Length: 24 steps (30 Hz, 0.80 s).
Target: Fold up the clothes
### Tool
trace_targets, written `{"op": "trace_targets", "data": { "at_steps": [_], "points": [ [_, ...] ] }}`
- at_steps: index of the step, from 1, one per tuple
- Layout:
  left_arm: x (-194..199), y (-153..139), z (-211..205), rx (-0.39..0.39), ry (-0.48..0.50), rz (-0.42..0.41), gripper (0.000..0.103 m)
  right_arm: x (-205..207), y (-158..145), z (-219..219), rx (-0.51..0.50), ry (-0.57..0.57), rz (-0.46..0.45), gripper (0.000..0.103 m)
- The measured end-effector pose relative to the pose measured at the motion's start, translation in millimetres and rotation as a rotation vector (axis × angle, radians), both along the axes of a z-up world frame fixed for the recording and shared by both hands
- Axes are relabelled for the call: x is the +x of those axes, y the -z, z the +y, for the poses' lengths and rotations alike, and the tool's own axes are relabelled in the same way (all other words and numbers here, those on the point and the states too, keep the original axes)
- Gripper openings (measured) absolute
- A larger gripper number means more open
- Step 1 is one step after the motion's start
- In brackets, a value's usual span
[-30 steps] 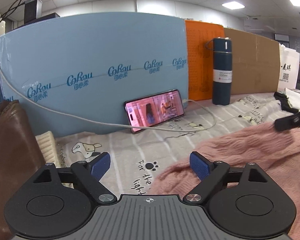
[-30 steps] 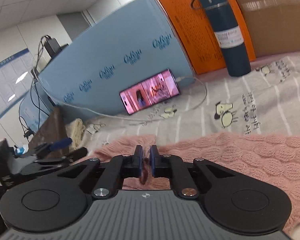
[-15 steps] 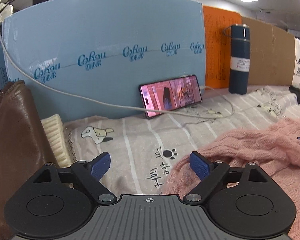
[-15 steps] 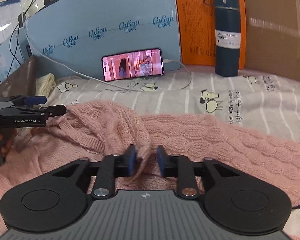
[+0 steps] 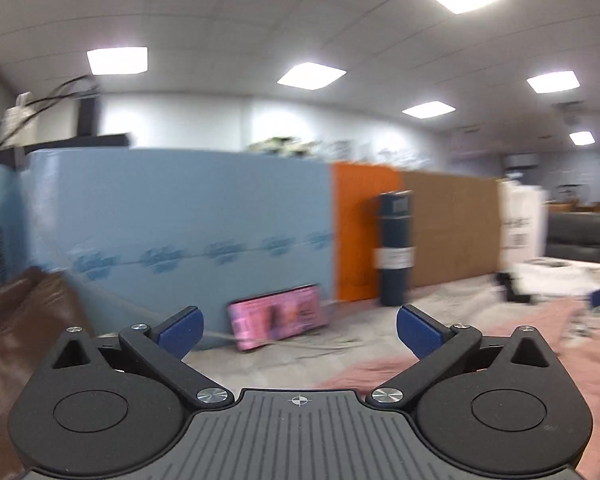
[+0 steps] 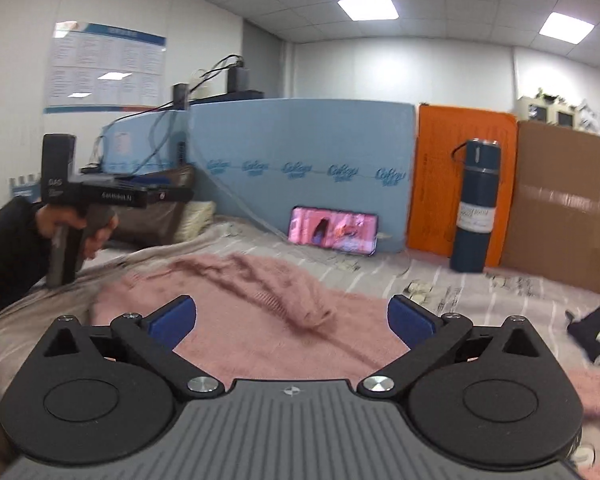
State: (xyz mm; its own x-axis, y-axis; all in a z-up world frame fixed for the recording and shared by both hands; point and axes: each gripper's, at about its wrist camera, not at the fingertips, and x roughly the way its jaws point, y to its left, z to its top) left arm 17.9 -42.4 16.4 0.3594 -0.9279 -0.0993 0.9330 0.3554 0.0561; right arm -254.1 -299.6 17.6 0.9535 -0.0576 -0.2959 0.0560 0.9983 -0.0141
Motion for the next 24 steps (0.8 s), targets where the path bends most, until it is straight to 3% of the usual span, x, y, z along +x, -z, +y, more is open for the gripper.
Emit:
{"op": "trace_targets", "data": {
  "at_steps": [5,9,11,15,18,24],
  "points": [
    [-49.4,1.3,12.9,0.103,0.174,-0.155,0.103,-38.7,12.8,9.6,-0.077,0.019,0.141,0.103],
    [-84.6,13.7,20.5,0.276,0.303,-0.255,0.103,-67.8,28.9,13.8,-0.158,0.084,0.275,0.103],
    [-98.9,23.7,21.5,0.390,0.329,-0.303,0.103,-79.0,35.2,9.7,-0.180,0.140,0.327,0.103],
    [-112.1,45.3,17.2,0.578,0.285,-0.399,0.103,-94.0,40.3,-1.5,-0.182,0.211,0.362,0.103],
    [-113.8,52.3,12.9,0.604,0.277,-0.428,0.103,-90.4,43.0,-2.5,-0.203,0.209,0.372,0.103],
    [-112.2,57.4,-10.1,0.560,0.277,-0.403,0.103,-65.9,46.0,-2.7,-0.201,0.161,0.337,0.103]
  ]
}}
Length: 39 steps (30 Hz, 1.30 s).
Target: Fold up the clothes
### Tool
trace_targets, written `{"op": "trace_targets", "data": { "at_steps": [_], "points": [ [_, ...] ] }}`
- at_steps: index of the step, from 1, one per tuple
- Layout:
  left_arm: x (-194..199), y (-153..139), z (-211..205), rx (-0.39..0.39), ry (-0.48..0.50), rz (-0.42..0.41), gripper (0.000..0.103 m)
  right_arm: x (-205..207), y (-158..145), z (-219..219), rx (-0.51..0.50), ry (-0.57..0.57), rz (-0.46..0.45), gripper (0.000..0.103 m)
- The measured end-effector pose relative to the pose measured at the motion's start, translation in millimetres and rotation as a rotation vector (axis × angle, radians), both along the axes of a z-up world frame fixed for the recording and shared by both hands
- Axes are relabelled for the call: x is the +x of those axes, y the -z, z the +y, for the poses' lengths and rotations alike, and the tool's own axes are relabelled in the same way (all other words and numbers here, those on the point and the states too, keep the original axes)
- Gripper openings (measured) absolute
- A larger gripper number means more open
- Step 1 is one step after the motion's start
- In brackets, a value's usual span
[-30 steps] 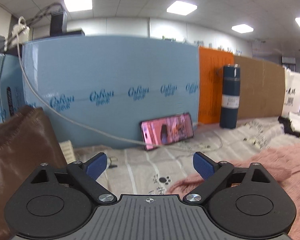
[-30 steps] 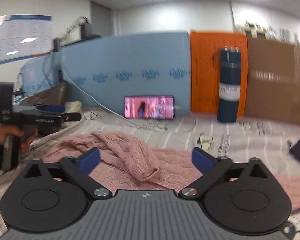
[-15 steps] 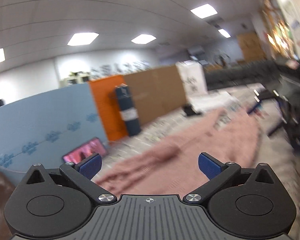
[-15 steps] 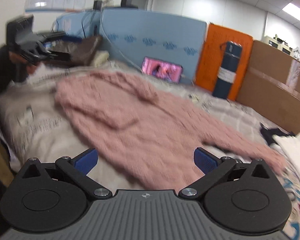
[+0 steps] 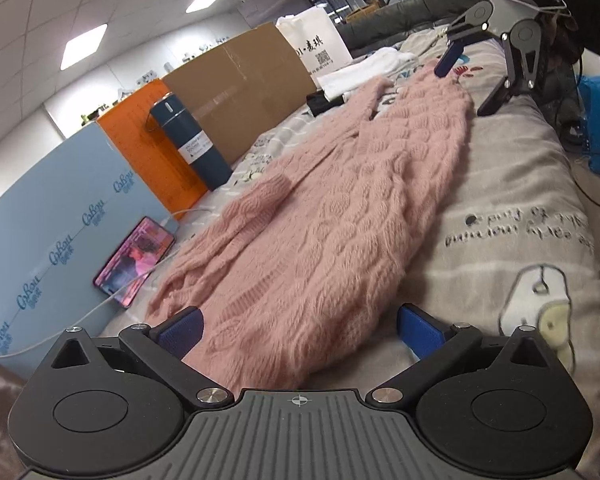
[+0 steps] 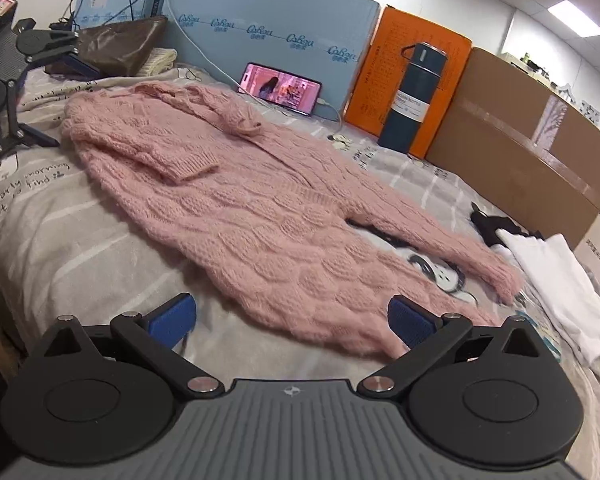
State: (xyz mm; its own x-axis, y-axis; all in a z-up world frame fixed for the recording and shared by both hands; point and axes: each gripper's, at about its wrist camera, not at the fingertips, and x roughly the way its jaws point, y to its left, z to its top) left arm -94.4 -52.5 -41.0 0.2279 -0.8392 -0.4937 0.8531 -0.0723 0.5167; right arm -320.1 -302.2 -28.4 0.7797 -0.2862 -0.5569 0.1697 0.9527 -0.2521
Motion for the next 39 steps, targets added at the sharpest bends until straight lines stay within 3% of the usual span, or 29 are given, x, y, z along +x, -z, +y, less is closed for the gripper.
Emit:
{"op": "trace_targets", "data": {
  "at_steps": [5,10,12,13,14,15,16,17,18,19,20,22,26,35,36,39],
  "points": [
    [-1.4,3.6,-8.8,-0.037,-0.001,-0.024,0.103,14.4,2.5,-9.9,0.051,-0.010,-0.042,0.103],
    [10.8,2.3,-6.6,-0.058,-0.053,-0.006,0.103,-4.6,3.5,-40.5,0.023,0.160,-0.064,0.103],
    [16.3,1.5,-7.3,-0.063,-0.057,0.022,0.097,-14.5,3.4,-51.4,0.022,0.222,-0.094,0.103],
    [17.7,0.5,-8.0,-0.066,-0.049,0.032,0.085,-19.5,3.2,-56.4,0.023,0.250,-0.112,0.102],
    [18.6,-0.6,-8.6,-0.070,-0.038,0.040,0.065,-24.5,3.1,-61.5,0.024,0.277,-0.130,0.100],
    [19.6,-1.7,-9.2,-0.074,-0.027,0.049,0.053,-28.9,2.4,-64.9,0.039,0.282,-0.155,0.100],
    [20.6,-2.8,-9.8,-0.079,-0.016,0.058,0.035,-33.0,1.2,-67.2,0.061,0.272,-0.185,0.094],
    [21.5,-3.9,-10.4,-0.083,-0.005,0.066,0.033,-36.1,0.2,-70.9,0.103,0.248,-0.212,0.074],
    [22.5,-5.0,-11.0,-0.087,0.006,0.075,0.033,-37.3,-0.9,-75.9,0.160,0.216,-0.236,0.062],
    [25.6,-7.1,-11.7,-0.106,-0.002,0.092,0.032,-36.8,-1.4,-80.3,0.203,0.194,-0.256,0.041],
    [30.4,-9.9,-13.3,-0.129,-0.023,0.113,0.032,-34.9,-2.2,-83.6,0.214,0.189,-0.275,0.027],
    [41.6,-15.9,-18.7,-0.180,-0.077,0.167,0.032,-30.1,-6.0,-91.3,0.215,0.195,-0.322,0.016],
    [69.2,-28.7,-36.6,-0.245,-0.180,0.291,0.027,-14.6,-22.4,-118.9,0.246,0.206,-0.430,0.010],
    [124.7,-33.4,-82.0,-0.206,-0.302,0.410,0.025,54.5,-30.5,-168.2,0.200,0.235,-0.354,0.008],
    [130.3,-32.7,-87.0,-0.198,-0.319,0.418,0.027,60.9,-30.0,-172.4,0.198,0.238,-0.340,0.008],
    [142.2,-31.2,-98.3,-0.206,-0.372,0.436,0.045,78.8,-24.6,-184.4,0.200,0.265,-0.282,0.009]
  ]
}}
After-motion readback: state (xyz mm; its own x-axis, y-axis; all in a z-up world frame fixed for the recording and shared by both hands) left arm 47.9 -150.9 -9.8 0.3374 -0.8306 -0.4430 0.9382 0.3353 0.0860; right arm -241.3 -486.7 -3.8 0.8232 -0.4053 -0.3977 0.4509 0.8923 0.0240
